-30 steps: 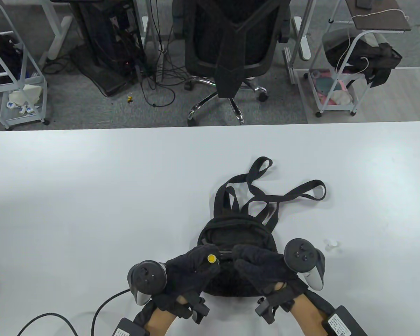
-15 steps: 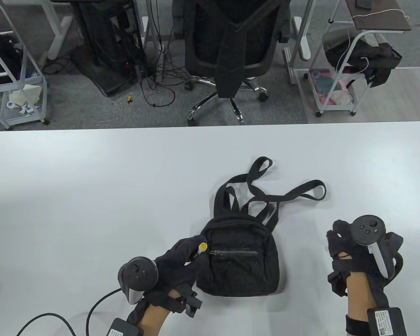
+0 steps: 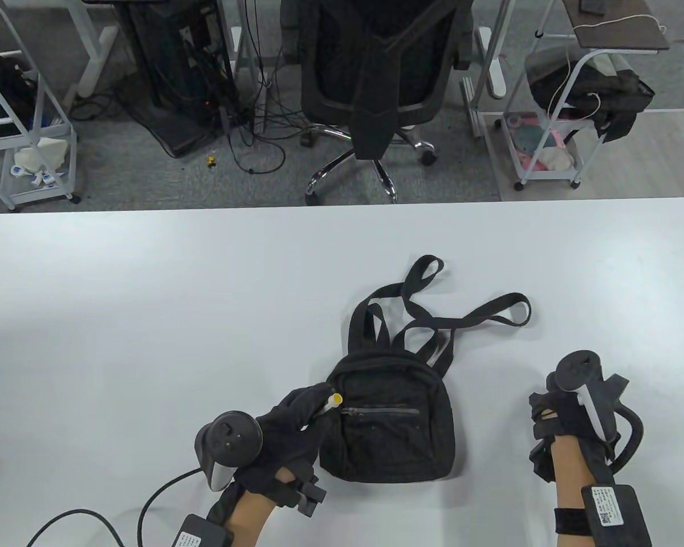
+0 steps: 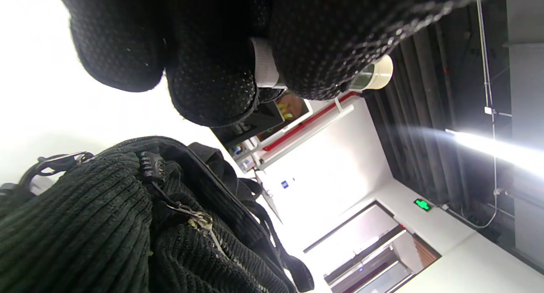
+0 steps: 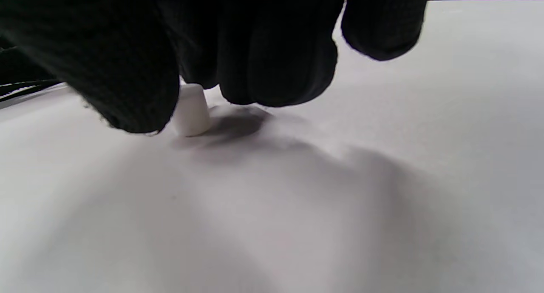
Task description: Apply lubricant on backpack
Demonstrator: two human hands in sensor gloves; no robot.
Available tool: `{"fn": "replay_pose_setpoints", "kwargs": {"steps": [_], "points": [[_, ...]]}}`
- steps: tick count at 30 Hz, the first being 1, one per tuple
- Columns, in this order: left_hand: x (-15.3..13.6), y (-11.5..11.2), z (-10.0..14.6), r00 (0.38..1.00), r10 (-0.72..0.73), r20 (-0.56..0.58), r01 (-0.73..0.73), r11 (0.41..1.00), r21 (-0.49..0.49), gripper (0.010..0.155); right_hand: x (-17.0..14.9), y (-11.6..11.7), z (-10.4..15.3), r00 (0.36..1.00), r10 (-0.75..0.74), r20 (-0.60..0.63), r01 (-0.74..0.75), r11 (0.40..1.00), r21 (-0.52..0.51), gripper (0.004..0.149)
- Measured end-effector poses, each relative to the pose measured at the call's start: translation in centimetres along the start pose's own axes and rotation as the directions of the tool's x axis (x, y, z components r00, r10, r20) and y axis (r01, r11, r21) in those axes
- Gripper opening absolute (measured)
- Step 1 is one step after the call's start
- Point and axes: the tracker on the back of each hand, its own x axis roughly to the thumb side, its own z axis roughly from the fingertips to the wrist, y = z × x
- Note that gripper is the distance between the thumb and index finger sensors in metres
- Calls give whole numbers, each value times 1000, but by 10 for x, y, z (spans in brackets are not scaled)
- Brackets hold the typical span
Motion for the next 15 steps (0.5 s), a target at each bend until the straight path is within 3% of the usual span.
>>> {"fn": "replay_pose_setpoints", "kwargs": {"steps": [6,9,12,15], "points": [[1,0,0,1000,-22,10,22,1000,-7,53,2,2,0,1000,-25,4,25,1000,-8,52],[0,0,-1,1000,-28,12,28,1000,-2,52,9,-11,14,976,-177,124,182,983,-29,51],[0,-1,-1,999,-41,20,41,999,-17,52,20,-28,37,945,-222,240,253,962,-106,50],[3,-4,-2,998,-60,38,61,997,-44,52,35,-41,66,848,-331,414,406,908,-105,50]]}}
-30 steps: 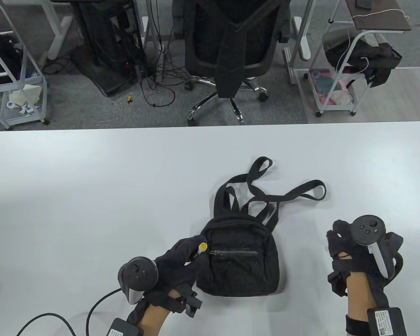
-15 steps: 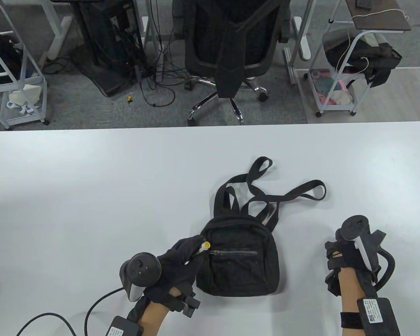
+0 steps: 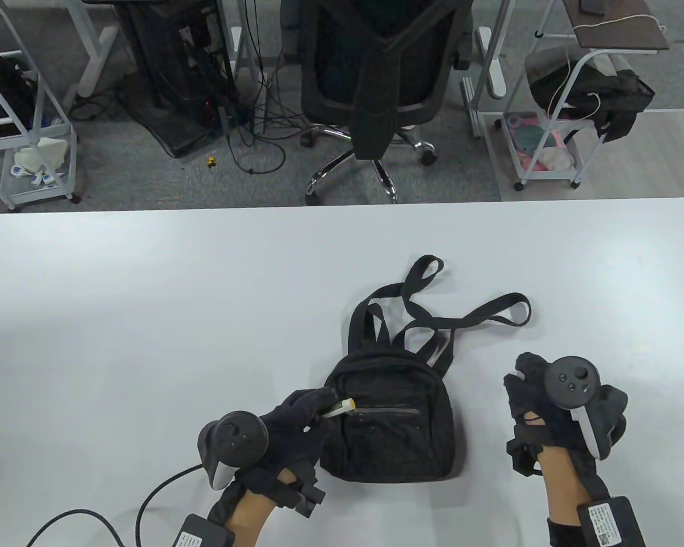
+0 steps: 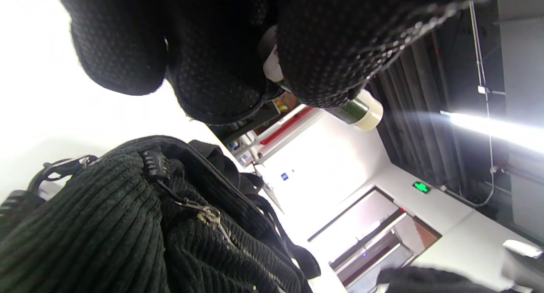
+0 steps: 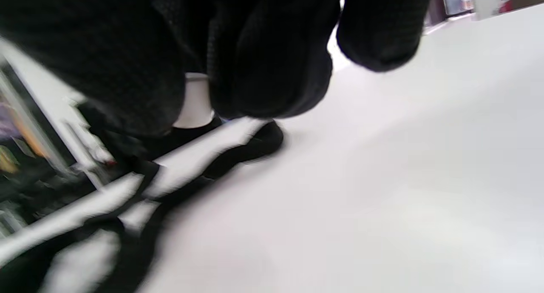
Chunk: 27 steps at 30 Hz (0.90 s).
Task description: Apply lubricant on backpack
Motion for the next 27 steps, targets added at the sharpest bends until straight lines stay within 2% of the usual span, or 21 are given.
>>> {"fn": "replay_pose_setpoints", "kwargs": {"steps": [1,3,5,6,7,9,14,27], "points": [[1,-1,0,1000,-2,5,2,1000,-4,52,6,0,5,997,-58,45,57,998,17,50],[3,-4,0,1000,5,21,-4,1000,-23,52,23,7,17,957,-242,160,224,966,127,49],[5,-7,1,999,20,30,-20,999,-28,51,35,16,27,906,-373,199,326,916,234,50],[6,-8,1,999,37,36,-36,999,-29,50,43,23,32,861,-447,242,369,877,307,50],[7,-9,2,998,53,40,-52,998,-27,51,49,30,39,849,-476,230,387,856,342,50],[7,-11,2,996,77,49,-75,997,-35,50,59,41,49,826,-494,271,377,842,387,50],[8,-14,2,992,107,64,-104,993,-56,50,71,58,65,813,-501,297,352,829,434,50],[11,-21,2,991,105,88,-97,991,-94,50,77,67,71,807,-501,312,324,818,474,50]]}}
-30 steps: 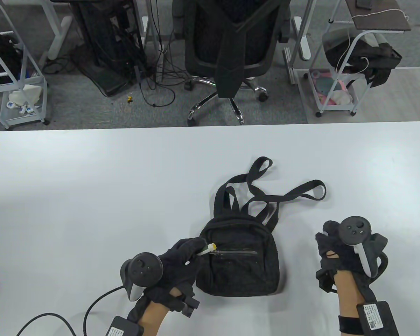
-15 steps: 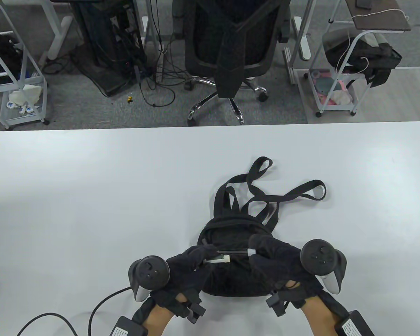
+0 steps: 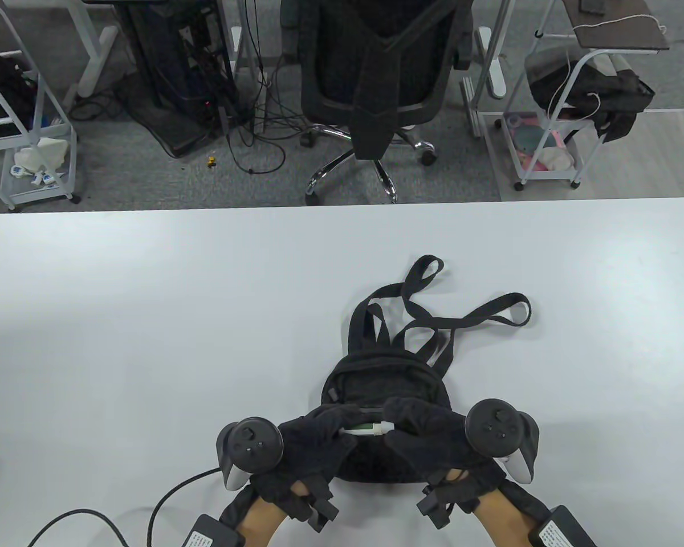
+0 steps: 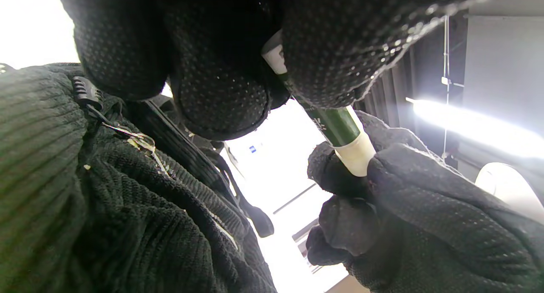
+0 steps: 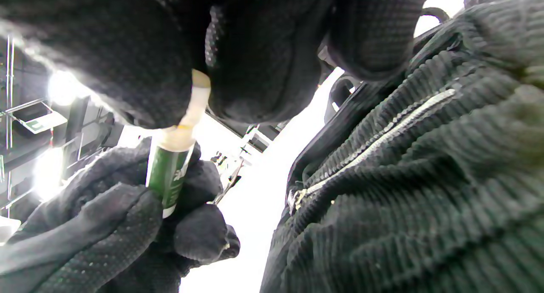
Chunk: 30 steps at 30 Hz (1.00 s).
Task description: Apply lubricant on backpack
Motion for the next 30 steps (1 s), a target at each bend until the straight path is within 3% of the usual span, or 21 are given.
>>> {"fn": "replay_pose_setpoints", "kwargs": {"steps": [17,25,27,30], "points": [[9,-7,0,1000,-6,15,6,1000,14,48,-3,8,-1,999,-29,-13,30,999,25,46],[10,-12,2,1000,11,1,-11,1000,23,46,-11,7,-5,990,-138,-19,139,987,81,45],[7,-11,1,995,101,2,-101,995,16,47,-12,4,-7,972,-235,-8,235,966,110,47],[8,-10,2,995,99,19,-99,995,30,48,-12,5,-8,958,-287,-14,287,949,133,55]]}}
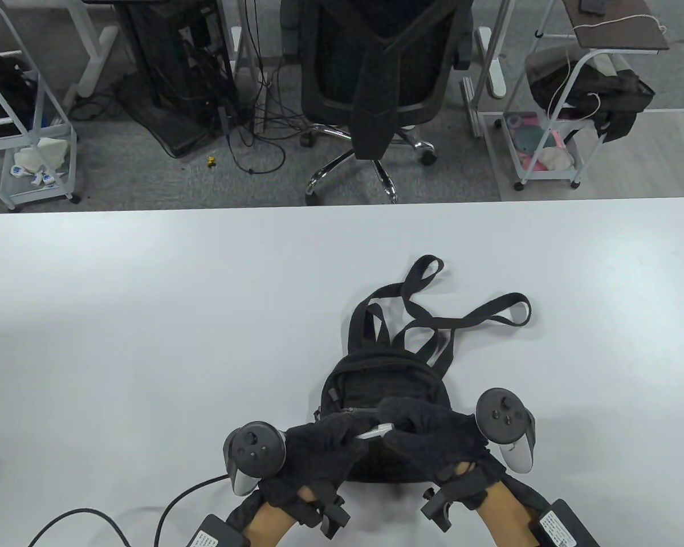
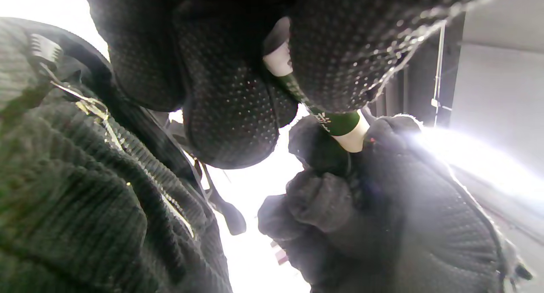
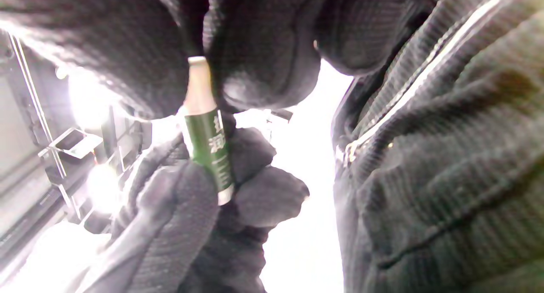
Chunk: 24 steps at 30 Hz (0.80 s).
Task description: Apply lubricant on backpack
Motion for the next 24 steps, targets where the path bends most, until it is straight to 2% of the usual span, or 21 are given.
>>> {"fn": "replay_pose_setpoints", "kwargs": {"steps": [2,6,10,13,16,17,20,22,24], "points": [[0,0,1,999,-31,13,31,1000,3,48,4,-1,1,997,78,25,-78,997,-13,55],[2,-1,1,999,-17,49,17,1000,0,53,22,-12,8,971,224,79,-215,971,-109,51],[8,19,2,997,-18,77,12,997,77,59,36,-42,19,960,261,103,-228,940,-254,50],[4,39,6,998,-25,66,16,992,127,62,43,-71,29,927,369,64,-318,867,-384,49],[-1,57,7,998,-16,56,4,978,208,62,48,-96,40,853,520,-50,-467,716,-519,48],[-2,62,7,998,-12,57,-1,973,230,62,50,-104,43,798,591,-112,-546,632,-551,48],[-4,72,8,998,-16,54,1,965,263,61,47,-123,50,634,679,-369,-746,411,-524,47],[-6,75,8,998,-28,50,13,962,272,61,39,-134,49,593,647,-479,-793,370,-483,46],[-8,77,8,998,-36,44,23,962,274,61,23,-146,47,581,568,-583,-813,371,-449,46]]}}
